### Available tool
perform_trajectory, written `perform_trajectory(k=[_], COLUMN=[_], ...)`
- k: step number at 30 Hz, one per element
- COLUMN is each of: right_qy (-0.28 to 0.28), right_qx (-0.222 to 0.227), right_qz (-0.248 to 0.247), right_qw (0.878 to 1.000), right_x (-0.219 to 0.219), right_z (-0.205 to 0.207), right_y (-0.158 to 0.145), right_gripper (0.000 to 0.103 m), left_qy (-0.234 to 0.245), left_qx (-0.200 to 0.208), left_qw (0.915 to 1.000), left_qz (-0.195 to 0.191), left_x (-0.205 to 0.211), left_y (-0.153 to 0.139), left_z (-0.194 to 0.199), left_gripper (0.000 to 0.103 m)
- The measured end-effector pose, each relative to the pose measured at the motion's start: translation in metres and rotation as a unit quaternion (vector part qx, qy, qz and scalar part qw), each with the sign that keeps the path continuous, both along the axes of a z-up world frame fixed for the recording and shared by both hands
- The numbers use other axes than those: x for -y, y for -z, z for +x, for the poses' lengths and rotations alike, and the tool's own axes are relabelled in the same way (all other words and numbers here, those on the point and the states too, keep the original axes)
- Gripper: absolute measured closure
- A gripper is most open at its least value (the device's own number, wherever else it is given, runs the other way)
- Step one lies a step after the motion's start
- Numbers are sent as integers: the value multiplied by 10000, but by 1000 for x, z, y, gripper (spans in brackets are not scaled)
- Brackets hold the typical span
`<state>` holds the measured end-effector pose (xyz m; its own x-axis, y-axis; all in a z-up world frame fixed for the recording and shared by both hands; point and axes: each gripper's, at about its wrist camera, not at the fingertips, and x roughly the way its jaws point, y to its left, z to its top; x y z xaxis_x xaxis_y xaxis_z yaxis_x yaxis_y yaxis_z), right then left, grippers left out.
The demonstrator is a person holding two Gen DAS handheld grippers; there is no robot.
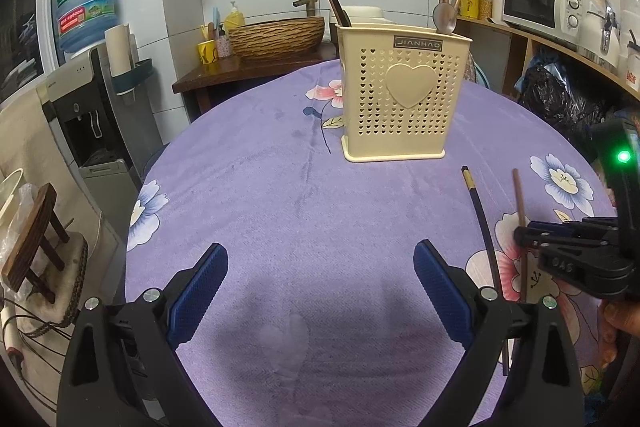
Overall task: Organize utensils
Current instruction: 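Grasp a brown chopstick with the right tool while the left tool grasps a yellow-tipped black chopstick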
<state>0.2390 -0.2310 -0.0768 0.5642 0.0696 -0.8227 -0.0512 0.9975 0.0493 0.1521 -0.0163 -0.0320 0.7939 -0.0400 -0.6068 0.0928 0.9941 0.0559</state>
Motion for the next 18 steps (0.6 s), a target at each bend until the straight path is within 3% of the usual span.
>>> perform_trajectory(k=[4,9,10,12,14,18], right_qy=[103,310,413,634,974,1102], right_qx=[-41,0,119,366,364,167], right_qz=[-64,718,809,822,671,946], right_qw=[9999,9969,9958,9939,9923,9893], right_x=[21,56,62,73,85,97], right_z=[-5,-7,-9,-15,-14,0], right_y=[-2,1,-2,-10,-11,1], right_gripper=[84,82,79,59,48,48], left_qy=[31,258,344,437,545,1029], left_qx=[-33,-157,-205,-246,-300,-545], left_qw=[10000,9995,9992,9987,9979,9922], left_qz=[-19,-64,-97,-129,-197,-448], left_x=[3,15,18,25,32,59], left_y=[1,5,5,4,4,4], left_z=[1,5,7,11,16,37], left_gripper=[10,10,10,10,10,14])
